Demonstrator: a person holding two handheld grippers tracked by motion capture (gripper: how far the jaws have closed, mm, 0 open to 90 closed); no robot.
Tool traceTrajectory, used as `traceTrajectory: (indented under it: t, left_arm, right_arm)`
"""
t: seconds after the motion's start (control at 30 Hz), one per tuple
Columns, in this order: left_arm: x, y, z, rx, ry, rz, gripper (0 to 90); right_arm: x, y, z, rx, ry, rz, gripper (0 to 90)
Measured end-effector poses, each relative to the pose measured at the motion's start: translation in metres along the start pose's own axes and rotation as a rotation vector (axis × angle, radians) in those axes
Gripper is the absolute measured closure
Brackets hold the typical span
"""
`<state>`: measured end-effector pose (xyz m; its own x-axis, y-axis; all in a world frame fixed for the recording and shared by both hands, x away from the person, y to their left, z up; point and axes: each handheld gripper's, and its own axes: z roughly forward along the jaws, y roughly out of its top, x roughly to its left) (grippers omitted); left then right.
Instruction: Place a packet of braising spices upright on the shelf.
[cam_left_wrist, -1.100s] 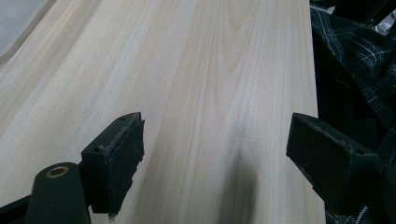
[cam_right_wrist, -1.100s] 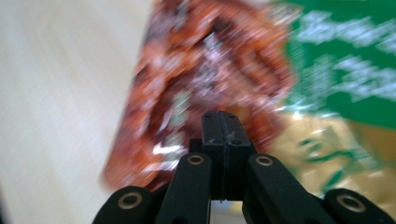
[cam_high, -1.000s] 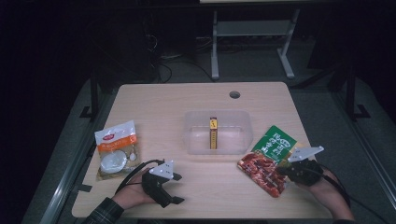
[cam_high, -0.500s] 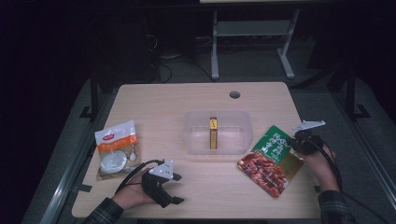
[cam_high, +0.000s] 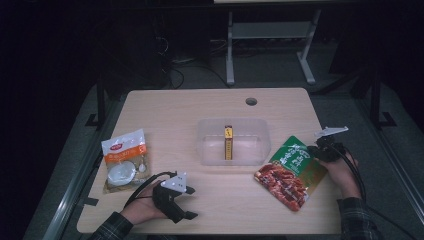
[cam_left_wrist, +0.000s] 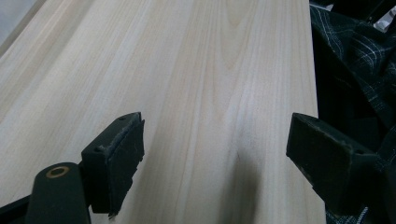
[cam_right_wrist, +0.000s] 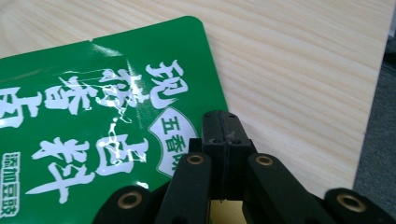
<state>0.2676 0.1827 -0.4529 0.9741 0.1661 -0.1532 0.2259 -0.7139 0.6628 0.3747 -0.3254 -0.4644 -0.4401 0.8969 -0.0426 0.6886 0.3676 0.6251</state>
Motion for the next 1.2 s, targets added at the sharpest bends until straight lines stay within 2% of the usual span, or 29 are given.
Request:
traceTrajectory:
  t: [0.07, 0.3, 0.63, 1.0, 1.2]
  left_arm:
    - [0.0, 0.0, 0.0, 0.002, -0.001, 0.002, 18.5]
    - [0.0, 0.0, 0.0, -0.004, 0.0, 0.001, 18.5]
    - [-0.001, 0.001, 0.0, 0.0, 0.0, 0.004, 18.5]
    - [-0.001, 0.001, 0.0, -0.011, 0.002, 0.005, 18.5]
    - [-0.001, 0.001, 0.0, -0.015, 0.004, 0.003, 18.5]
  right_arm:
    - [0.0, 0.0, 0.0, -0.001, -0.004, -0.016, 90.0]
    - [0.0, -0.004, -0.004, 0.011, 0.014, -0.02, 90.0]
    - [0.006, -0.02, -0.02, 0.031, 0.057, -0.03, 90.0]
    - [0.034, -0.029, -0.033, 0.061, 0.082, -0.131, 90.0]
    - [0.058, -0.03, -0.038, 0.083, 0.111, -0.192, 90.0]
